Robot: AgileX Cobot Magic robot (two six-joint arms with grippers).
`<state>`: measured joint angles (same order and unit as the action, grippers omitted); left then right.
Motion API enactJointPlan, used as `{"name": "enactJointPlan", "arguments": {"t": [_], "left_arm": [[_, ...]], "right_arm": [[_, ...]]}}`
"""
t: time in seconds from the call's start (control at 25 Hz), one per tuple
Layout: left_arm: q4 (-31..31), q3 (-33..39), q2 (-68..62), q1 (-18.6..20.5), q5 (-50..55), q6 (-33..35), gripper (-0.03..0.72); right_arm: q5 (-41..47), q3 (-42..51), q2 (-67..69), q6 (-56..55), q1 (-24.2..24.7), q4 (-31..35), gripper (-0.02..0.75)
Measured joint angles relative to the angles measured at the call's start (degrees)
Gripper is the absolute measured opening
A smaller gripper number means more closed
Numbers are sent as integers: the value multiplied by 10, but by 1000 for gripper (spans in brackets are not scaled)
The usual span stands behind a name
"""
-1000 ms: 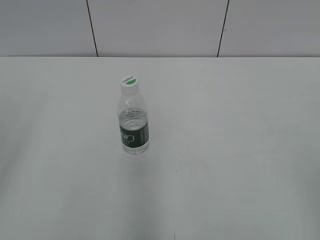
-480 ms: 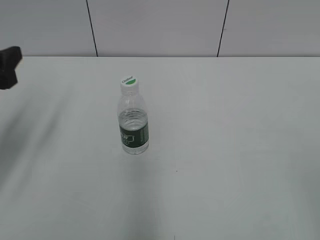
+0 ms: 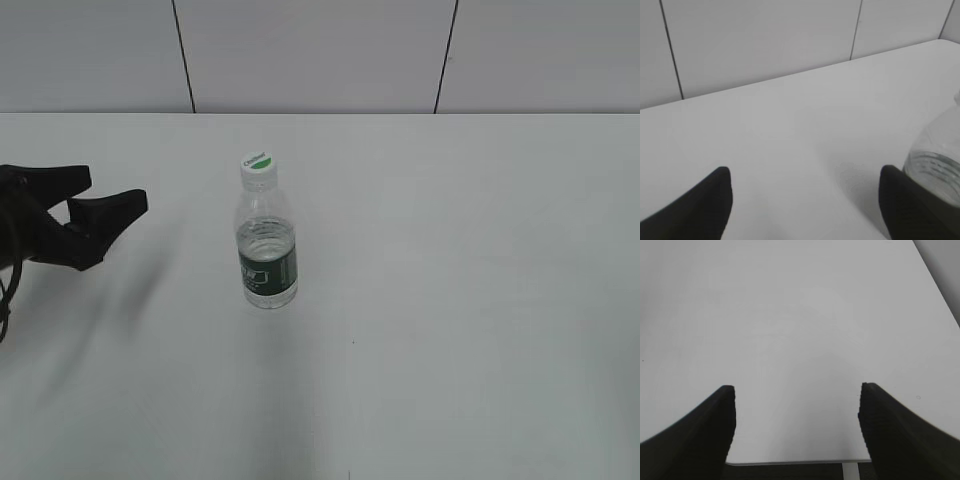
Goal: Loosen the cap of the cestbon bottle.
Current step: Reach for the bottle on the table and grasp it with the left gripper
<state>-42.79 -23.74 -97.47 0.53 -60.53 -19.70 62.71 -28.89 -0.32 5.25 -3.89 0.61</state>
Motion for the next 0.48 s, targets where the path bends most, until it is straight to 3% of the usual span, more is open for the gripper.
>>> {"name": "enactJointPlan", "arguments": {"t": [0.12, 0.2, 0.32, 0.48], "left_arm": [[-69, -6, -70, 51, -68, -7, 543], [-131, -25, -113, 65, -75, -9, 543], [-220, -73, -171, 63, -81, -9, 543], [-276, -134, -220, 47, -82, -9, 543]], "right_arm": [[0, 0, 0, 0, 0, 0, 588], [0, 0, 0, 0, 0, 0, 588], [0, 0, 0, 0, 0, 1, 588], [0, 0, 0, 0, 0, -3, 588]]}}
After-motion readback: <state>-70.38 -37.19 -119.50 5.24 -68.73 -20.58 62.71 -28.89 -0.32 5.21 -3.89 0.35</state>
